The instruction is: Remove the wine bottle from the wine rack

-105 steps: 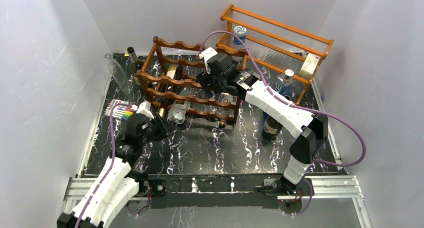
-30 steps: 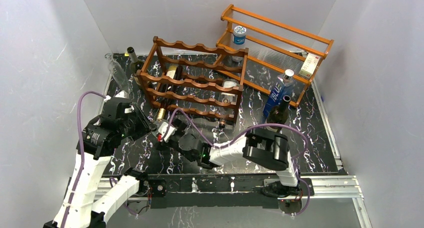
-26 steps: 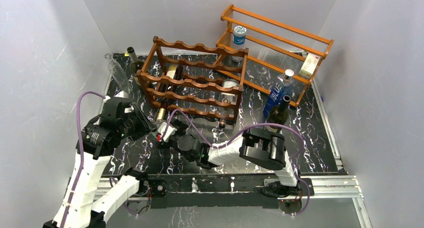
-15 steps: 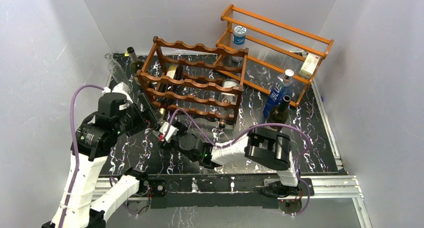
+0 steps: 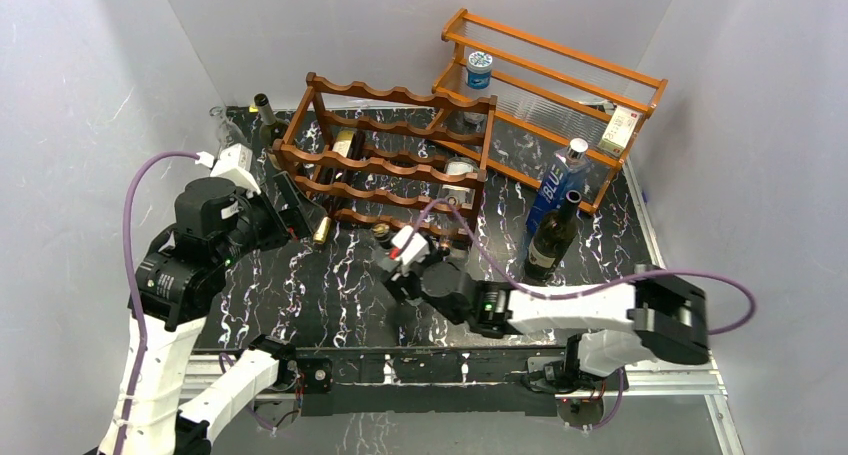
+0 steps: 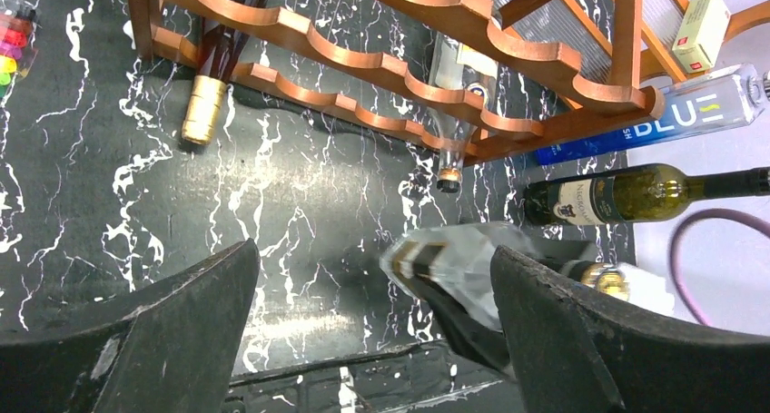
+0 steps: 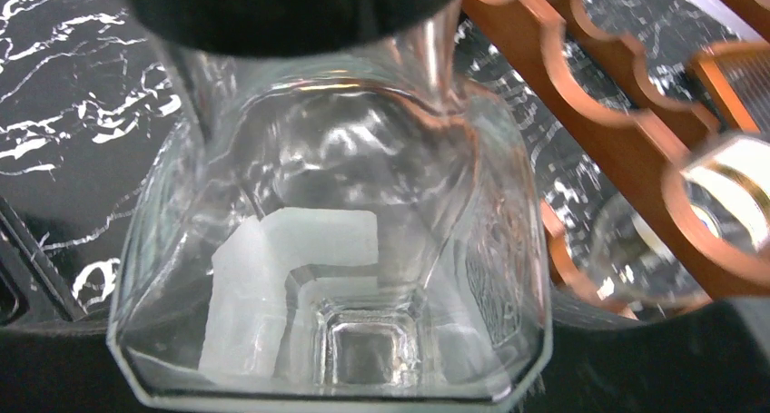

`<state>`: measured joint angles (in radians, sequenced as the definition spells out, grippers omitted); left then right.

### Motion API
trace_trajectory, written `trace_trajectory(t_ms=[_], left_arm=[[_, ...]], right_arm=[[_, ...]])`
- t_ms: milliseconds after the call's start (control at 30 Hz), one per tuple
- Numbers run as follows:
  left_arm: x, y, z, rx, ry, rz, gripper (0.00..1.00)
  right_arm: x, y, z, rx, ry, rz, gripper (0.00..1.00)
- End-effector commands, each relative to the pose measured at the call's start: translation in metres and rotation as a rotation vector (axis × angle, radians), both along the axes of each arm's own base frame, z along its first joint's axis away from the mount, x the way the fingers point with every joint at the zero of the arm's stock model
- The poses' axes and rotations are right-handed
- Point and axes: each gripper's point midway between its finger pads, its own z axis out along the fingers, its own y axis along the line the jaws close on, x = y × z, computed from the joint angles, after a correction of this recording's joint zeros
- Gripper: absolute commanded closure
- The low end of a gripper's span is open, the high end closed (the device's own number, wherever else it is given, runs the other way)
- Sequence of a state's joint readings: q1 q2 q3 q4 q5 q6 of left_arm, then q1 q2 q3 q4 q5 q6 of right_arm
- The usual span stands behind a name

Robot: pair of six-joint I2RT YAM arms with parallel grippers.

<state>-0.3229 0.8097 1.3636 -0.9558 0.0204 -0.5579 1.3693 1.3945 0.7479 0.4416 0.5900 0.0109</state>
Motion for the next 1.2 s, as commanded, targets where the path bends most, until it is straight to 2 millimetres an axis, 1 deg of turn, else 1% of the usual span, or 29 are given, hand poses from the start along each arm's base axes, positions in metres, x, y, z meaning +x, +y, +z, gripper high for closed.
trace_trajectory(t_ms=[0,100,167,200,267,367,467,567,633,733,800,833,933,1000,1100,1133,1167], left_arm=[[0.004,-0.001,-0.003,0.013,-0.033,-0.014,0.02],[0.005,-0.004,-0.011,0.002,-0.017,-0.02,0.02],[0.007,-0.005,-0.015,-0.003,-0.008,-0.02,0.02],[0.007,-0.006,-0.017,-0.006,-0.004,-0.018,0.02],[0.009,-0.008,-0.022,-0.014,0.005,-0.021,0.02],[0.011,-0.011,-0.028,-0.029,0.017,-0.024,0.02],[0.014,-0.011,-0.042,-0.025,0.03,-0.013,0.03],[0.017,-0.008,-0.063,-0.016,0.054,0.012,0.03],[0.019,-0.008,-0.077,-0.014,0.067,0.023,0.04],[0.023,-0.006,-0.099,-0.011,0.089,0.05,0.04],[0.027,-0.004,-0.112,-0.011,0.094,0.077,0.04],[0.029,-0.001,-0.12,-0.01,0.101,0.102,0.03],[0.033,0.004,-0.142,-0.007,0.12,0.158,0.02],[0.037,0.006,-0.153,-0.018,0.118,0.187,0.02],[0.043,0.009,-0.164,-0.03,0.096,0.227,0.02],[0.045,0.008,-0.166,-0.039,0.082,0.231,0.02],[0.049,0.007,-0.166,-0.051,0.067,0.234,0.02]], right_arm=[[0.003,-0.043,0.033,0.153,0.056,-0.129,0.93],[0.001,-0.067,0.025,0.151,0.093,-0.173,0.92],[0.006,-0.085,0.02,0.154,0.088,-0.234,0.91],[0.01,-0.095,0.014,0.151,0.083,-0.264,0.9],[0.019,-0.11,0.013,0.175,0.081,-0.313,0.89],[0.041,-0.132,0.017,0.212,0.07,-0.389,0.9],[0.058,-0.151,0.016,0.261,0.042,-0.445,0.9],[0.069,-0.162,0.016,0.32,0.01,-0.464,0.89],[0.072,-0.166,0.007,0.321,-0.011,-0.459,0.87],[0.073,-0.167,0.001,0.324,-0.019,-0.464,0.83],[0.074,-0.172,-0.004,0.332,-0.016,-0.489,0.76],[0.074,-0.176,-0.006,0.334,-0.014,-0.505,0.7],[0.072,-0.183,-0.01,0.315,-0.003,-0.523,0.5],[0.07,-0.182,-0.007,0.307,0.011,-0.513,0.35],[0.066,-0.184,-0.005,0.289,0.044,-0.508,0.15],[0.065,-0.184,-0.004,0.286,0.055,-0.508,0.11],[0.062,-0.185,-0.007,0.269,0.074,-0.505,0.08]])
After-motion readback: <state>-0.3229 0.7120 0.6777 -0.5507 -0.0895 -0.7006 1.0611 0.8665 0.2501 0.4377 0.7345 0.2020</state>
